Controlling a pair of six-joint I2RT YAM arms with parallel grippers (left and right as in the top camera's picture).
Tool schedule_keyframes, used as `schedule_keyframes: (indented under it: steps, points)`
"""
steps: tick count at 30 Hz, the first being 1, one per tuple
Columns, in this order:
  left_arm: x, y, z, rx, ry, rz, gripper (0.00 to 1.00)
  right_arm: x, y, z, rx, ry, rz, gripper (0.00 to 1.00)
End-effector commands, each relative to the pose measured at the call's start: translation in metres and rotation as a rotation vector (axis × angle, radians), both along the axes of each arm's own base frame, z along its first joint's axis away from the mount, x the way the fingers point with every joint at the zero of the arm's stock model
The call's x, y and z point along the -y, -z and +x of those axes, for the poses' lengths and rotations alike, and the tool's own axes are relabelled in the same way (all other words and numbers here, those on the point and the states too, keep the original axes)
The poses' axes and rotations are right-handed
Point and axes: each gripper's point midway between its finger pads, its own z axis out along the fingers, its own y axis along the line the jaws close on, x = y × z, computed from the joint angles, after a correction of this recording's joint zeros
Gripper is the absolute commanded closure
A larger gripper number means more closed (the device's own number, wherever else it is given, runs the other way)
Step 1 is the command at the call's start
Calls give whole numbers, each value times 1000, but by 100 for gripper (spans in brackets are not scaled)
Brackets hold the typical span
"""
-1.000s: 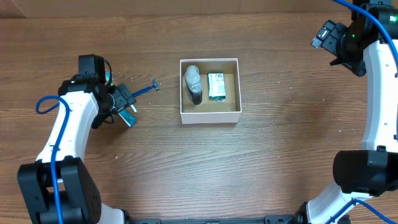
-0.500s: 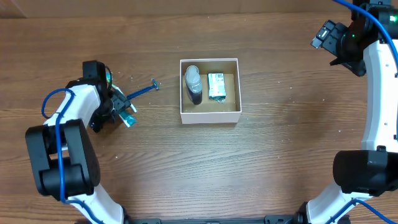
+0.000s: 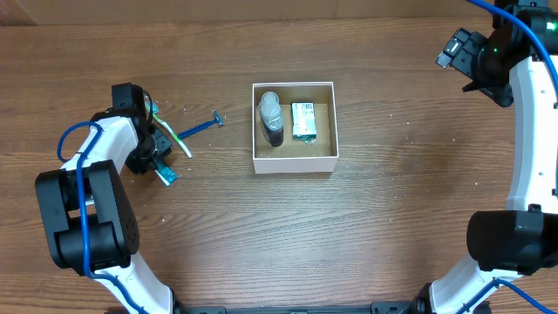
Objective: Pack container
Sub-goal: 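Reach the left gripper to the Colgate toothpaste tube and grasp it, then carry the toothpaste tube with the left gripper into the box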
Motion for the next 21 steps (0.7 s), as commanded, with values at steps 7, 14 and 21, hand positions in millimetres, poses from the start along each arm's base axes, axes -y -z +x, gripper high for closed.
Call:
schedule_keyframes:
  steps: [7,14,21]
  points:
    - [13,16,-8,-71,70,-83,77,2,-5,0,13,4,-12,0]
    - [10,-27,7,-86,92,-79,89,2,-5,0,13,4,-12,0]
    - [7,-85,26,-60,147,-67,90,2,-5,0,13,4,-12,0]
